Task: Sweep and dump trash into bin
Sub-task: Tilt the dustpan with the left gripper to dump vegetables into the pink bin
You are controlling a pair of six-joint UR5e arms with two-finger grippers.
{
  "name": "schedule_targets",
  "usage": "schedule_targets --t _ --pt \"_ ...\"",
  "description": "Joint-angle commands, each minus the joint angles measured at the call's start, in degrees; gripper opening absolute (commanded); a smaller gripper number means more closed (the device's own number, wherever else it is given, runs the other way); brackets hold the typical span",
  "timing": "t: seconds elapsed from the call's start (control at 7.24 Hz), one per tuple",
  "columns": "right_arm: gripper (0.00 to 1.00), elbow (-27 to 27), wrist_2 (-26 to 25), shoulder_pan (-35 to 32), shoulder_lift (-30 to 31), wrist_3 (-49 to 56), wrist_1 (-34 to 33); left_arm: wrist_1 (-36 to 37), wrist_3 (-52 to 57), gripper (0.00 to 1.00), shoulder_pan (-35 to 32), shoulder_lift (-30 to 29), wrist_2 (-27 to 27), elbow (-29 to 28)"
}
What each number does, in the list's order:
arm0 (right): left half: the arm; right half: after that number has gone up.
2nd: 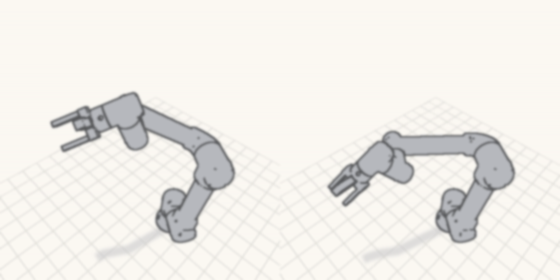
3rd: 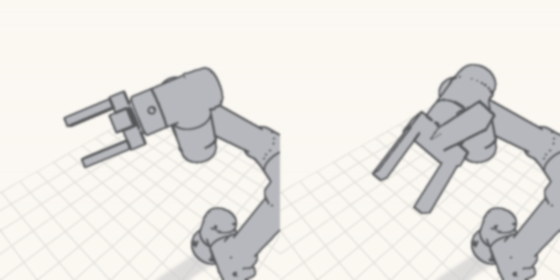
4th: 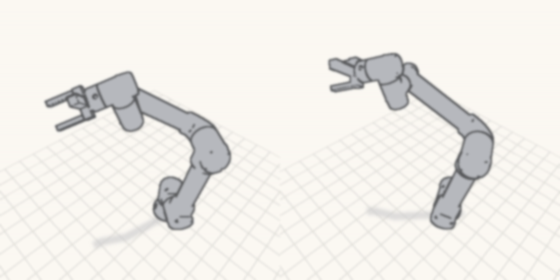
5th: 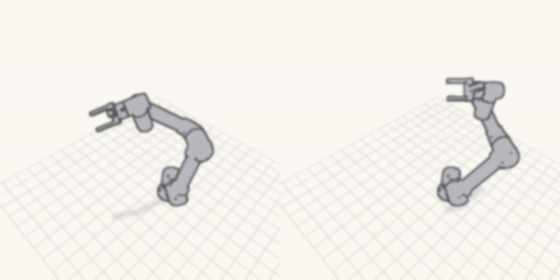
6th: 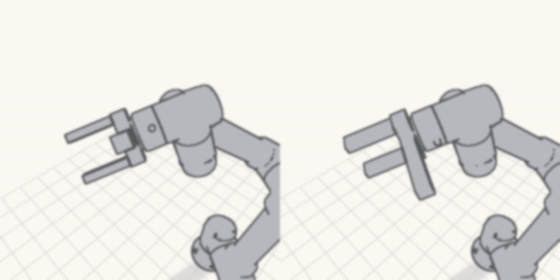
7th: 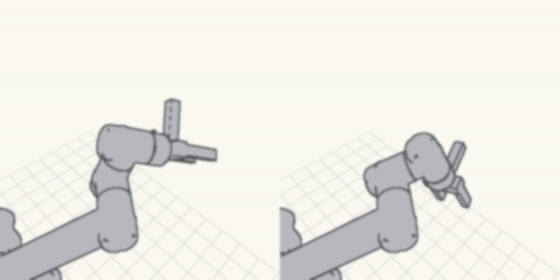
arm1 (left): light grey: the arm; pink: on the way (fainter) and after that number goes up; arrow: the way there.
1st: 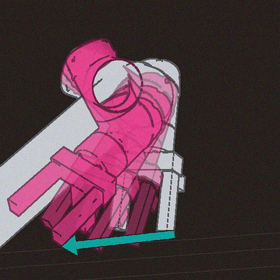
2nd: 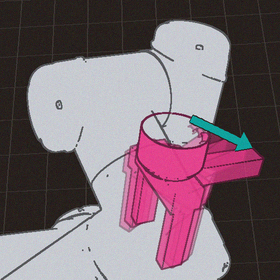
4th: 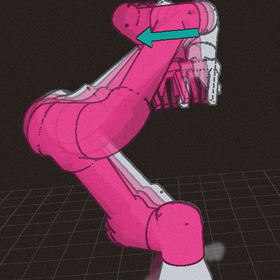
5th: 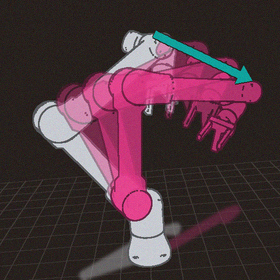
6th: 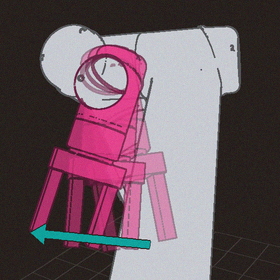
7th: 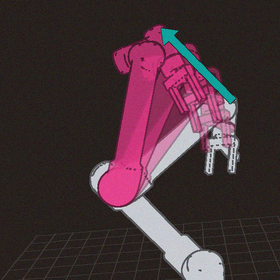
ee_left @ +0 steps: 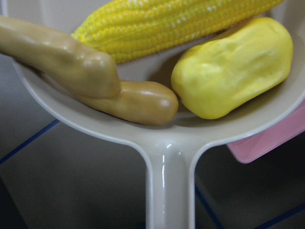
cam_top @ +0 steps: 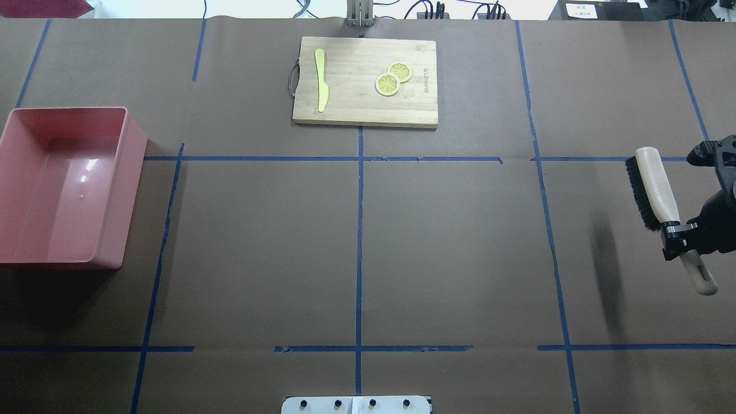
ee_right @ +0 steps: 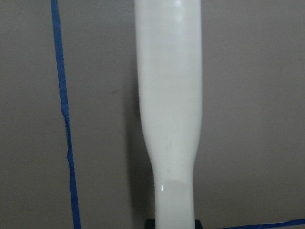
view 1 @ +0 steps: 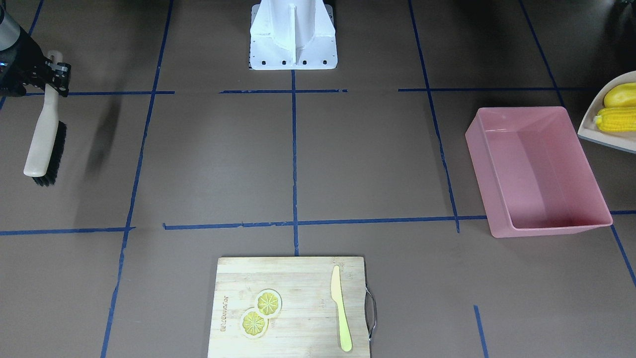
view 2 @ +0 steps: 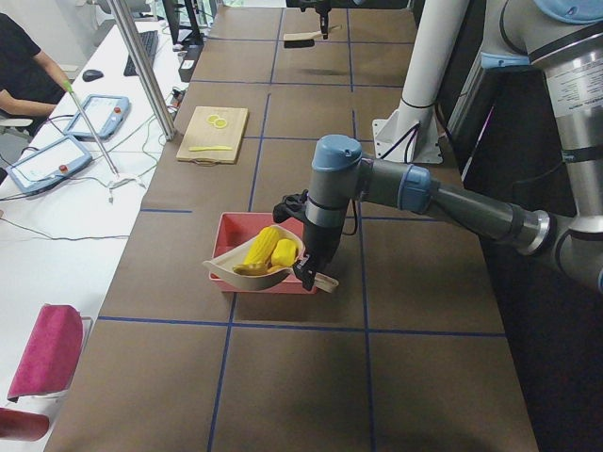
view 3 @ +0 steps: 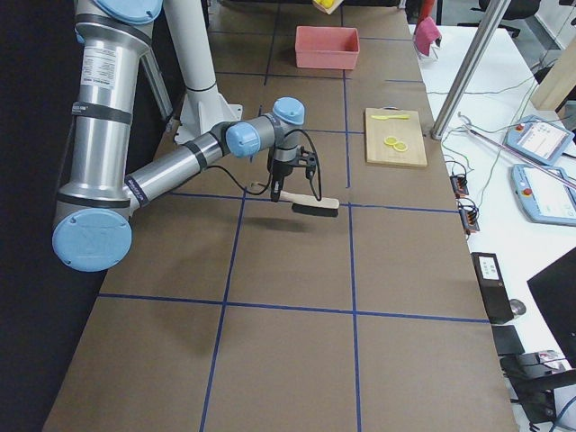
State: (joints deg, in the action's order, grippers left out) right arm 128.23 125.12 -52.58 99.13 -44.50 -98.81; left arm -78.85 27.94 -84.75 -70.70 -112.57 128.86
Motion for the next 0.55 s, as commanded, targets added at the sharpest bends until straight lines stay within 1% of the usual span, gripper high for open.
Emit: schedule_targets --t 0.0,0.14,0.28,0.41 --pt "0.03 -2.2 0.1 -0.1 0.7 -0.1 4.0 9.3 1.0 0.00 5.8 -0.4 8.7 5.8" --pt "0.03 -4.1 0.2 -0.1 1.8 -0.1 7.7 11.0 1.0 0.00 9.1 -0.4 11.7 6.5" --pt "0.03 -5.9 2.6 -0.2 2.8 -0.2 11.4 13.1 1.1 0.00 11.0 -0.8 16.2 6.7" --pt "0.03 -7.1 3.6 -0.3 3.7 -0.3 14.5 16.5 1.1 0.00 12.1 -2.3 18.4 7.4"
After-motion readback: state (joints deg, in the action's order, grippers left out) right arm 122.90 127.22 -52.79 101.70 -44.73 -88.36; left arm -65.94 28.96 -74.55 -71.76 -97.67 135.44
